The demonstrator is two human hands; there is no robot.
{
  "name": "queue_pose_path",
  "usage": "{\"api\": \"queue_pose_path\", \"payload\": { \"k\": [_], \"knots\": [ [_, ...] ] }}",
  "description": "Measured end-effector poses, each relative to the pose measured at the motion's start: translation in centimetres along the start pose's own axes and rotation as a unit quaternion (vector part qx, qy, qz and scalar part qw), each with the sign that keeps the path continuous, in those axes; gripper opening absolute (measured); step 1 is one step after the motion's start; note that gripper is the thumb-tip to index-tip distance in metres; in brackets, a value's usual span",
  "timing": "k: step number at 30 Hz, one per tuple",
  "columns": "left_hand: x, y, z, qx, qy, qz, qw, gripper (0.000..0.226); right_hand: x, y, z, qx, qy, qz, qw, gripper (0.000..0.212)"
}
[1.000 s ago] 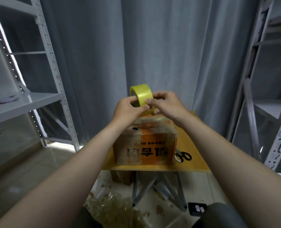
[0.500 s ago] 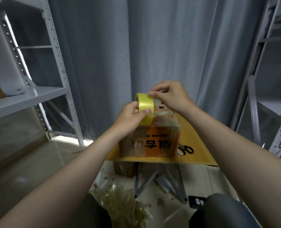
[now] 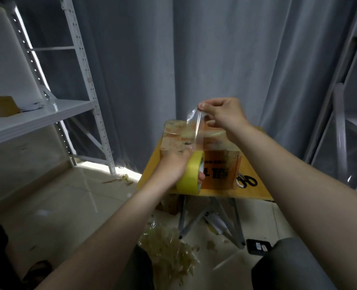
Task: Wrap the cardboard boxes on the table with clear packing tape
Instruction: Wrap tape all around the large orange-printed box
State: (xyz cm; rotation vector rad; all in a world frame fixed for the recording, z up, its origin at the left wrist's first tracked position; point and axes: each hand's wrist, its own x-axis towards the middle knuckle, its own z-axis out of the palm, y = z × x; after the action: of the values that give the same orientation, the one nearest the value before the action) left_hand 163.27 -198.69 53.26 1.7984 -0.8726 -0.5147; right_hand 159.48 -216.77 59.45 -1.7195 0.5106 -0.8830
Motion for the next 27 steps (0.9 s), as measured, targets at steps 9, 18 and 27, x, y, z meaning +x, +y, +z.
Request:
{"api": "queue_pose_path", "payload": {
  "k": [9,18,27],
  "knots": [
    [-0.1,-2.4,-0.7,0.012,-0.078,-0.143,0.987,0.070,1.2,2.2,2.0,-0.042,-0.004,0.026,0.999,0.010],
    [2.2,-2.3,-1.1,-0.030,-0.048,-0.152,0.987,0.041,5.3,4.9,2.7,-0.113,-0.016,0.056,0.992,0.009],
    [3.2,-2.8,-0.8,-0.036,-0.049,-0.146,0.987,0.037,7.1,7.8,3.6,-0.199,-0.014,0.074,0.977,0.018]
  ]
}}
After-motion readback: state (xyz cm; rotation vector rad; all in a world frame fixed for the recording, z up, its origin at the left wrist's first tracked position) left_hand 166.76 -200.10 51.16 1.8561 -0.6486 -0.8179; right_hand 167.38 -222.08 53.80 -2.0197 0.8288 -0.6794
